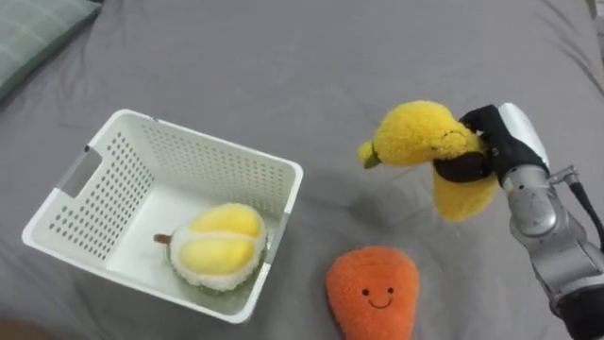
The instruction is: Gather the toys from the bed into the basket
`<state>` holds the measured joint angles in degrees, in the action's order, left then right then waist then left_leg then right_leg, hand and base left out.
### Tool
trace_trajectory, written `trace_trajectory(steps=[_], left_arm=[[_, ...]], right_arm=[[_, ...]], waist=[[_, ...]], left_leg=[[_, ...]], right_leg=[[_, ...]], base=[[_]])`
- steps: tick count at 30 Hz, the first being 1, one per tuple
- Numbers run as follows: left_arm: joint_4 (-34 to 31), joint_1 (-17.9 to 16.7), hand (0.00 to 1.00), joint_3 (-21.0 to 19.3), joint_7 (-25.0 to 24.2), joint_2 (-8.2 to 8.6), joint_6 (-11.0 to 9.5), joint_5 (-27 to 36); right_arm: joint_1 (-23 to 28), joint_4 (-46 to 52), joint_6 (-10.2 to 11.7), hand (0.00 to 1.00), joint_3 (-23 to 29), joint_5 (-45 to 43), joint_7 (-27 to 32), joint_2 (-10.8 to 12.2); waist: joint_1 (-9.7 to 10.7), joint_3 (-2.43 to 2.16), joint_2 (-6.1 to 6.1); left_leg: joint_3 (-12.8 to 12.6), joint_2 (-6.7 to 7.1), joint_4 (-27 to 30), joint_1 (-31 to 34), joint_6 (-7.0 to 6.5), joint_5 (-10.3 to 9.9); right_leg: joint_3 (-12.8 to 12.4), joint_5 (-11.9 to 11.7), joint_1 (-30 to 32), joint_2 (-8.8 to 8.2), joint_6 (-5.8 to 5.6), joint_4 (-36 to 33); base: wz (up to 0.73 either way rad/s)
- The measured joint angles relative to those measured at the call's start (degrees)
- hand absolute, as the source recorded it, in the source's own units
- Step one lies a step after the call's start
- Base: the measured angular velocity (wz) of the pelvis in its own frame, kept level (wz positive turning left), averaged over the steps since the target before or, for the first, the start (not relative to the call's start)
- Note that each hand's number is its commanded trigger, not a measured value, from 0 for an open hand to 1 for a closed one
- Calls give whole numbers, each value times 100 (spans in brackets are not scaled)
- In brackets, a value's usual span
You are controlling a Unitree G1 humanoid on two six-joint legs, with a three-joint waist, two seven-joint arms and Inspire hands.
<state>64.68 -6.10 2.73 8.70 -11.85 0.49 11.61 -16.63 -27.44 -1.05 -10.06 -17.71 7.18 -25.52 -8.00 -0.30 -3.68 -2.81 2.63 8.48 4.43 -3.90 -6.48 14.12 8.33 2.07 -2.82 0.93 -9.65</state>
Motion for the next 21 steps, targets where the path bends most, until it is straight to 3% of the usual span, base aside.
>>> trace_trajectory(steps=[4,9,15,17,21], left_arm=[[-3,-139,0,-279,22,7,91,-114],[-71,-235,0,-475,101,7,94,-460],[-316,-356,0,-486,259,8,119,-752],[-318,-386,0,-494,308,16,133,-1014],[-322,-345,0,-497,308,19,215,-1173]], right_arm=[[107,503,-214,100,8,-78,-106,98],[104,959,-216,100,13,-78,-106,98],[105,1409,-271,100,14,-64,-182,98],[105,1926,-291,100,14,-59,-237,100],[88,2594,-293,100,12,97,-316,128]], waist=[[36,-5,-13],[13,-21,-92],[-7,32,-108],[-10,103,-92],[-62,105,-89]], left_leg=[[-30,-2,3,-115,0,1],[18,7,10,-136,-2,0],[54,13,-25,-212,-4,-12],[49,12,-27,-196,-1,-17],[35,11,-22,-212,-1,-38]], right_leg=[[-33,2,-85,-3,0,-4],[17,-5,-150,-4,-4,0],[37,-2,-240,0,-9,8],[34,-1,-238,2,-10,8],[25,11,-237,4,-17,18]], base=[[-4],[6],[3],[-2],[-1]])
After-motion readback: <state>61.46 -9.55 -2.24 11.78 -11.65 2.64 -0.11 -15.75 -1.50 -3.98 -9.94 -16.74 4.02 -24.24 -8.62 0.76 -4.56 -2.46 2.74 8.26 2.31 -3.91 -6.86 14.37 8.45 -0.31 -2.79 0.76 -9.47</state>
